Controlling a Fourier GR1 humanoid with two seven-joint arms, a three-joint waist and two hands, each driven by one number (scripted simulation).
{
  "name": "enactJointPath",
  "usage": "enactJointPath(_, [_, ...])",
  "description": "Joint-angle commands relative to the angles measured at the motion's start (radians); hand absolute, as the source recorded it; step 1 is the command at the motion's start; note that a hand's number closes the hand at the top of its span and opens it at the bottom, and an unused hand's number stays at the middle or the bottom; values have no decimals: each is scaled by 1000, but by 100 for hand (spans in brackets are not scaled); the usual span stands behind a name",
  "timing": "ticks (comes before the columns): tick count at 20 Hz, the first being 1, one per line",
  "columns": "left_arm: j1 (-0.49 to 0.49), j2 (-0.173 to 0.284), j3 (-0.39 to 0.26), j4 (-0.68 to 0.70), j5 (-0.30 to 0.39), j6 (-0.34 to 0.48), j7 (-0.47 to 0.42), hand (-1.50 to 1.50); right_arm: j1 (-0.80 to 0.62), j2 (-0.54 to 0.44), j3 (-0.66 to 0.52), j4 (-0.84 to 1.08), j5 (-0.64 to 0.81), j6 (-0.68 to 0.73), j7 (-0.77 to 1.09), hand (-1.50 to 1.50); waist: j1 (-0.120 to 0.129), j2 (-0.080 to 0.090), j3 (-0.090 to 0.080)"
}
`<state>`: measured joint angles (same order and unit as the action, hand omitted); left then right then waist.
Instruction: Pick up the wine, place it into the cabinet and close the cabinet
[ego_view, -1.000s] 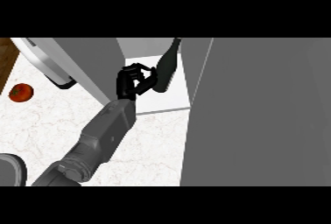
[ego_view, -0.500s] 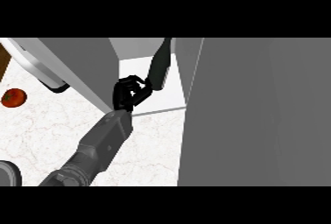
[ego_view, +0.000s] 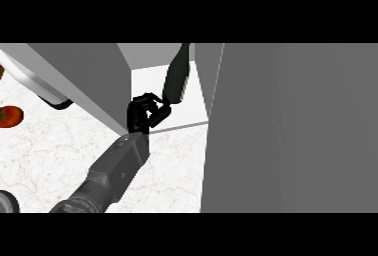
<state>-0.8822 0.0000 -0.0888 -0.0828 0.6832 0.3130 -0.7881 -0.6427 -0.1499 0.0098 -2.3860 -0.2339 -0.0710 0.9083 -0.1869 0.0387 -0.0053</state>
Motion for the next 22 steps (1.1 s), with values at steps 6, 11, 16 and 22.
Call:
enactJointPath(6, [-15, 0, -26, -22, 25, 50, -5, 150, 23, 9, 12, -45, -30, -3, 29, -150, -12, -4, 0])
enactJointPath(11, [-86, 0, -29, -33, 43, 69, 40, 150, 26, 2, -16, -11, -39, 20, -13, -150, 1, 5, 2])
enactJointPath(16, [-175, 0, -35, -33, 55, 133, 89, 150, 33, 5, -19, 0, -14, 13, -23, -150, 19, 2, 2])
enactJointPath(22, [-195, 0, -46, -20, 63, 143, 114, 150, 76, 3, -46, -7, -51, 41, -43, -150, 24, 6, 4])
